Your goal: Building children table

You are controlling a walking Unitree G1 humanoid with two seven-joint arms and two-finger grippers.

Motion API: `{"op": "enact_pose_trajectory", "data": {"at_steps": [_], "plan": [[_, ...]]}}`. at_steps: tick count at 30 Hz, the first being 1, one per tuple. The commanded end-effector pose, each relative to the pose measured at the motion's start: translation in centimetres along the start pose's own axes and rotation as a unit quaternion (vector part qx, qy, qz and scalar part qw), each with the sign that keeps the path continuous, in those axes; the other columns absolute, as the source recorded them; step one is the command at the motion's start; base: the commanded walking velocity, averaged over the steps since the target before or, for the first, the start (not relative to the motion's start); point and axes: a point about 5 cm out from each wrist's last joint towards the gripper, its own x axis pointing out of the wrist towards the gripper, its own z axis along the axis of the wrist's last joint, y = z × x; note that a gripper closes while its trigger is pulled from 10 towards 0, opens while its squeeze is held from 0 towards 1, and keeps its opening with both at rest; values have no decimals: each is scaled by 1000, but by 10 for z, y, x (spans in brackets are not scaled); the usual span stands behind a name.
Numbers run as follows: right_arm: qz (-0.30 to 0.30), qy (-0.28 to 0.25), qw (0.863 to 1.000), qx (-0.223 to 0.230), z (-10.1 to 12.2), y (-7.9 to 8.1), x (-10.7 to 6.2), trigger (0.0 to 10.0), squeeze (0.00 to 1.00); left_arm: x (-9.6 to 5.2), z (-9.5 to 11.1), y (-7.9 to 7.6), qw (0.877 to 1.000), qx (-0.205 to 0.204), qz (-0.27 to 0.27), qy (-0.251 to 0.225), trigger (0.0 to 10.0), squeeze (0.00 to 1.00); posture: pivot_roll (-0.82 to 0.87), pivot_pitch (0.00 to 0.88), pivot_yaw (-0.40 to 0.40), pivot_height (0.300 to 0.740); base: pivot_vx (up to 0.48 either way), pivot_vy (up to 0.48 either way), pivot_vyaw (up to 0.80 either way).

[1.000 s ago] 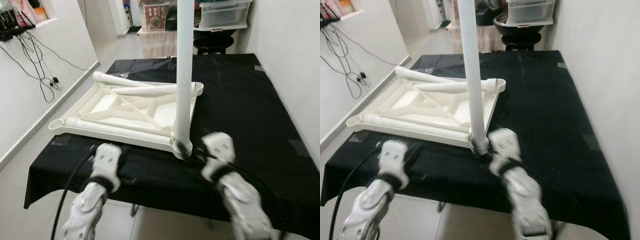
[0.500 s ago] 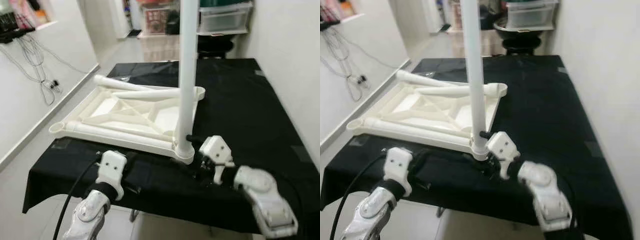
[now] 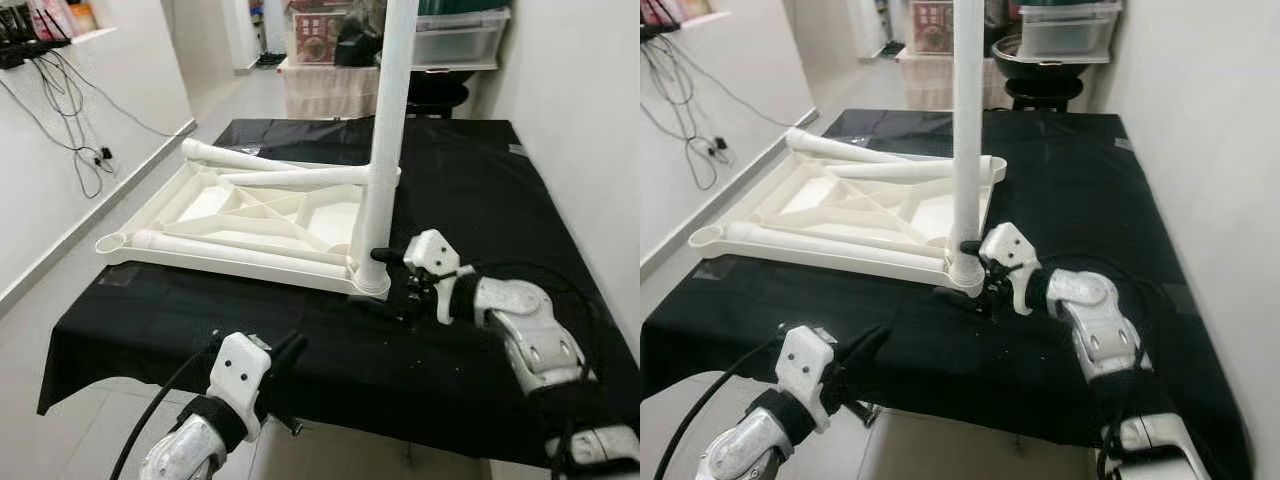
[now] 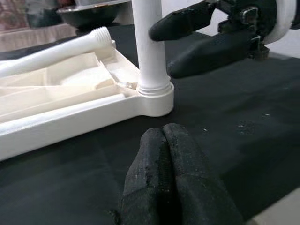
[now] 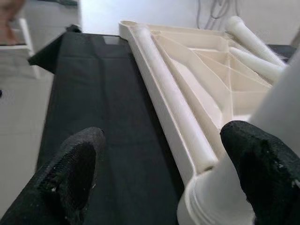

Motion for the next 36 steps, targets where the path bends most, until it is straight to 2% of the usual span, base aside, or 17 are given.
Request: {"op": "enact_pose_trajectory", "data": {"at_steps": [1, 5, 7, 11, 14, 16, 18, 21, 24, 27, 29, 30, 31, 32, 33, 36], "plan": [[10, 0, 1000, 7, 1, -4, -1, 10000, 0, -3, 0, -2, 1000, -5, -13, 7, 10000, 0, 53, 158, 38, 740, 0, 0, 0], [-13, 13, 1000, -2, 2, -20, -1, 10000, 0, -5, 1, -4, 1000, -14, -21, 9, 10000, 0, 56, 170, 43, 740, 0, 0, 0], [-28, 43, 999, -2, -1, -30, -6, 10000, 0, -6, 1, -4, 999, -17, -25, 11, 10000, 0, 64, 184, 43, 740, 0, 0, 0], [-27, 55, 998, 0, -2, -33, -9, 10000, 0, -6, 2, -4, 999, -18, -26, 12, 10000, 0, 65, 185, 43, 740, 0, 0, 0], [24, 69, 997, 22, -1, -36, -28, 10000, 0, -8, 3, -5, 999, -21, -30, 14, 10000, 0, 70, 199, 42, 740, 0, 0, 0], [30, 76, 996, 22, 0, -38, -32, 10000, 0, -8, 3, -5, 999, -23, -30, 15, 10000, 0, 69, 203, 42, 740, 0, 0, 0], [10, 97, 995, 11, 1, -48, -38, 10000, 0, -8, 3, -6, 999, -25, -33, 17, 10000, 0, 70, 205, 41, 740, 0, 0, 0], [-1, 105, 994, 7, 2, -52, -40, 10000, 0, -8, 3, -6, 999, -26, -33, 18, 10000, 0, 70, 205, 41, 740, 0, 0, 0], [-50, 132, 990, -12, 6, -67, -46, 10000, 0, -7, 3, -6, 999, -27, -36, 20, 10000, 0, 72, 204, 40, 740, 0, 0, 0], [-68, 131, 989, -19, 9, -71, -46, 10000, 0, -7, 3, -6, 999, -27, -36, 21, 10000, 0, 72, 204, 40, 740, 0, 0, 0], [-85, 120, 989, -21, 13, -74, -43, 10000, 0, -7, 3, -6, 999, -27, -37, 21, 10000, 0, 71, 202, 40, 740, 0, 0, 0], [-70, 55, 996, -27, 28, -71, -28, 10000, 0, -7, 3, -6, 999, -27, -38, 21, 10000, 0, 70, 200, 40, 740, 0, 0, 0], [-70, 55, 996, -27, 28, -71, -28, 10000, 0, -7, 3, -6, 999, -27, -38, 21, 10000, 0, 70, 200, 40, 740, 0, 0, 0], [-39, -8, 999, -29, 43, -64, -14, 10000, 0, -6, 3, -6, 999, -27, -39, 22, 10000, 0, 68, 199, 41, 740, 0, 0, 0], [-39, -8, 999, -29, 43, -64, -14, 10000, 0, -6, 3, -6, 999, -27, -39, 22, 10000, 0, 68, 199, 41, 740, 0, 0, 0], [13, -88, 996, -26, 63, -51, 7, 10000, 0, -6, 4, -6, 999, -28, -39, 22, 10000, 0, 68, 198, 43, 740, 0, 0, 0]]}}
